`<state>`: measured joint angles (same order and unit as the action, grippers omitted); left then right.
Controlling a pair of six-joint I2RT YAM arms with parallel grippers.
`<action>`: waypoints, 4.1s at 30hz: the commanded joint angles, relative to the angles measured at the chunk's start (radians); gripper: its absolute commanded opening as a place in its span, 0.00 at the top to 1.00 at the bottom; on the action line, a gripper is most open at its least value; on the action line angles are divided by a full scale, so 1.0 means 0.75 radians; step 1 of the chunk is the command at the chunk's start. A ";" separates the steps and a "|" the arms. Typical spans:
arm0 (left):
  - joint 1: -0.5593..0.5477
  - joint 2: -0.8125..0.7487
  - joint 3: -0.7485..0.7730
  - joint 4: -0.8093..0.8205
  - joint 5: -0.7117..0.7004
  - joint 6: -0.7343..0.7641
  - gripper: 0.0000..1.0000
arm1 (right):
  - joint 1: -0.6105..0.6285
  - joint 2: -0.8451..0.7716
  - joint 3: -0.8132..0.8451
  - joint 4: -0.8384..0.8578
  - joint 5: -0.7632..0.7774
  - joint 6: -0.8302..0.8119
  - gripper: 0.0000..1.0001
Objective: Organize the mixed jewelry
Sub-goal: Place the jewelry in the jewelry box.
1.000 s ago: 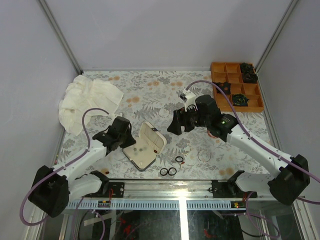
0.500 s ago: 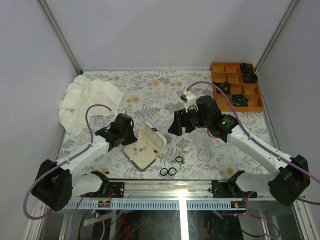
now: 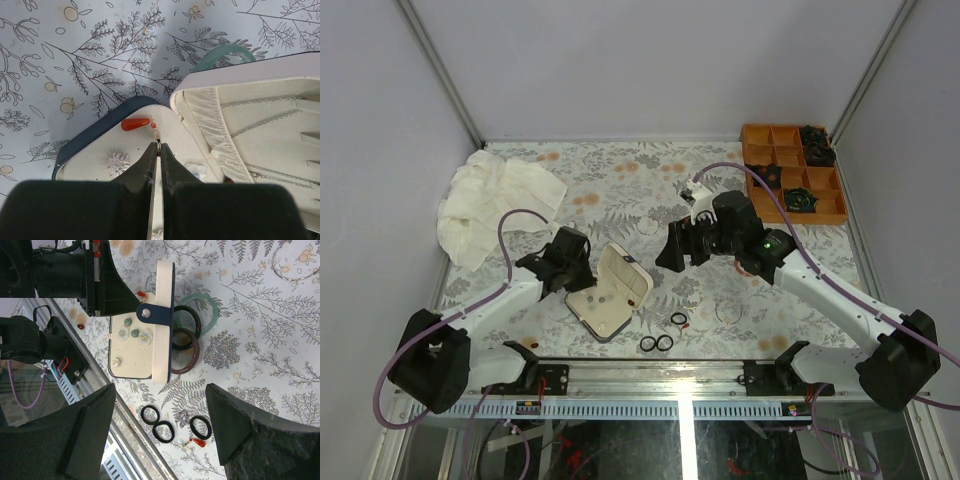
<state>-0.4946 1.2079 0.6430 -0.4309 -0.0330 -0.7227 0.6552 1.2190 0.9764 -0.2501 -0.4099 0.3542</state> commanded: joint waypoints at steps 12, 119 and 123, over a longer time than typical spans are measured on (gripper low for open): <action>0.009 0.026 0.056 0.088 0.019 0.041 1.00 | -0.010 -0.026 0.001 0.064 -0.045 -0.009 0.20; 0.007 0.001 0.035 0.078 0.026 0.027 1.00 | -0.010 -0.020 -0.028 0.110 -0.104 0.023 0.21; 0.007 0.012 0.030 0.082 0.025 0.027 1.00 | -0.010 -0.020 -0.029 0.113 -0.107 0.024 0.20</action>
<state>-0.4946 1.2236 0.6430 -0.4034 -0.0044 -0.7086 0.6533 1.2190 0.9520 -0.2108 -0.4652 0.3664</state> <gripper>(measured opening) 0.010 0.795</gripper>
